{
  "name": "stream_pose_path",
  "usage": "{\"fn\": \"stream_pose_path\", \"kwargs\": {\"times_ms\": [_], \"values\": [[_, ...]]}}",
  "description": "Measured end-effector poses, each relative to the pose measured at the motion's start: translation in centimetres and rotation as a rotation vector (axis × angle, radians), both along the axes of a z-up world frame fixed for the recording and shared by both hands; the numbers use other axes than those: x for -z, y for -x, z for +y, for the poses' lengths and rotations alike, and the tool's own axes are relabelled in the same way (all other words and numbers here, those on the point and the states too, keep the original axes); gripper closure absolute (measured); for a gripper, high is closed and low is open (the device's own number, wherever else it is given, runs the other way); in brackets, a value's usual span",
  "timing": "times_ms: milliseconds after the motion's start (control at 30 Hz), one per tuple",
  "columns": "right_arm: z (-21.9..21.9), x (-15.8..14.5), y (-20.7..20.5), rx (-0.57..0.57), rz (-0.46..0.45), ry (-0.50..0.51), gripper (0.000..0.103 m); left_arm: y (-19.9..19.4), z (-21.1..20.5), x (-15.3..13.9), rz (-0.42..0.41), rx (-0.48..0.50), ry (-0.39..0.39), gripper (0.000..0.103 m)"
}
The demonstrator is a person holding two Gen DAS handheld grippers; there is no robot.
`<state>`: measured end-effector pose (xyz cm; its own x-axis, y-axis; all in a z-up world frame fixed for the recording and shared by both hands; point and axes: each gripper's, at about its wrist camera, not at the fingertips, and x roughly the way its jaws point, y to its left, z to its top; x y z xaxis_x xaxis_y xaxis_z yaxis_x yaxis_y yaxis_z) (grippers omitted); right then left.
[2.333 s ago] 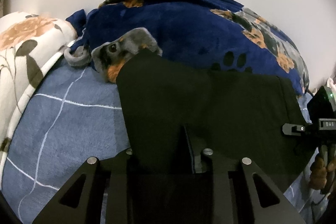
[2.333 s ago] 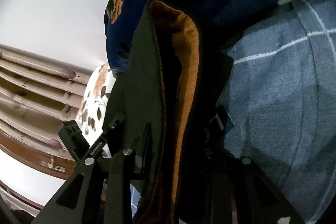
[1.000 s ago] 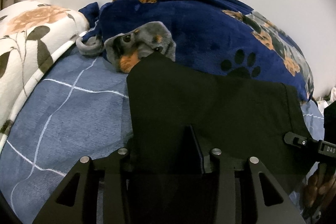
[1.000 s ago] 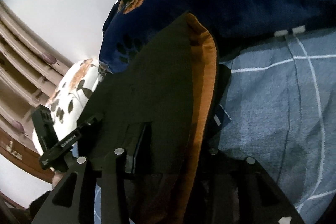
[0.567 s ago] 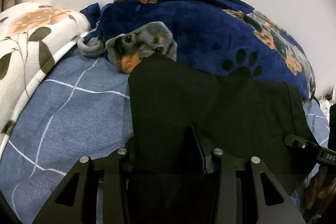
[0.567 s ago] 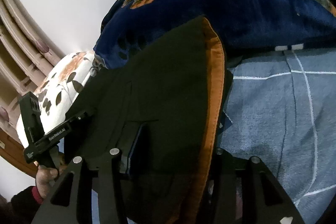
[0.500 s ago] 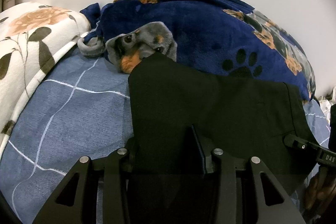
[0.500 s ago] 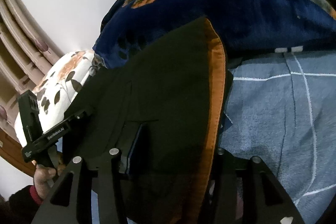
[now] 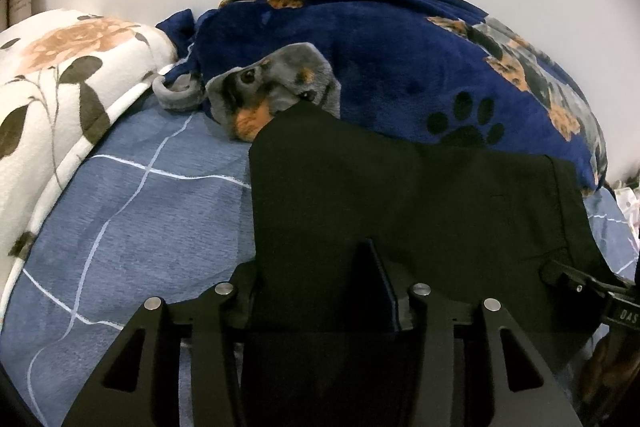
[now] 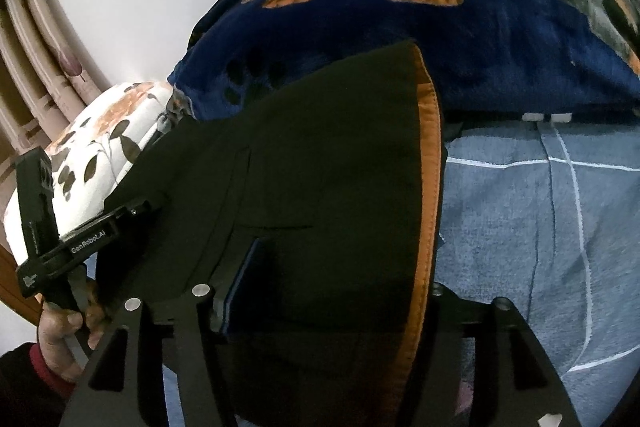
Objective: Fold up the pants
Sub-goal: 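Lower the folded edge onto the pants and press it flat with the right gripper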
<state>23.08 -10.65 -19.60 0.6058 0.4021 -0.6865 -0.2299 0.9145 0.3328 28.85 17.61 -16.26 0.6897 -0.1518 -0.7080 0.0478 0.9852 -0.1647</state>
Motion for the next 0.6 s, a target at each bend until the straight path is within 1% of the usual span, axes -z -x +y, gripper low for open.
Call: {"fn": "stream_pose_path", "kwargs": {"times_ms": [167, 333, 600], "values": [[0.29, -0.02, -0.01, 0.0, -0.003, 0.02, 0.043, 0.03, -0.02, 0.02, -0.001, -0.002, -0.005, 0.055], [0.7, -0.04, -0.15, -0.01, -0.005, 0.039, 0.037, 0.01, -0.03, 0.04, -0.001, -0.003, -0.007, 0.054], [0.88, -0.03, -0.17, -0.013, -0.006, 0.044, 0.034, -0.08, 0.09, 0.08, -0.002, -0.004, -0.015, 0.054]]}}
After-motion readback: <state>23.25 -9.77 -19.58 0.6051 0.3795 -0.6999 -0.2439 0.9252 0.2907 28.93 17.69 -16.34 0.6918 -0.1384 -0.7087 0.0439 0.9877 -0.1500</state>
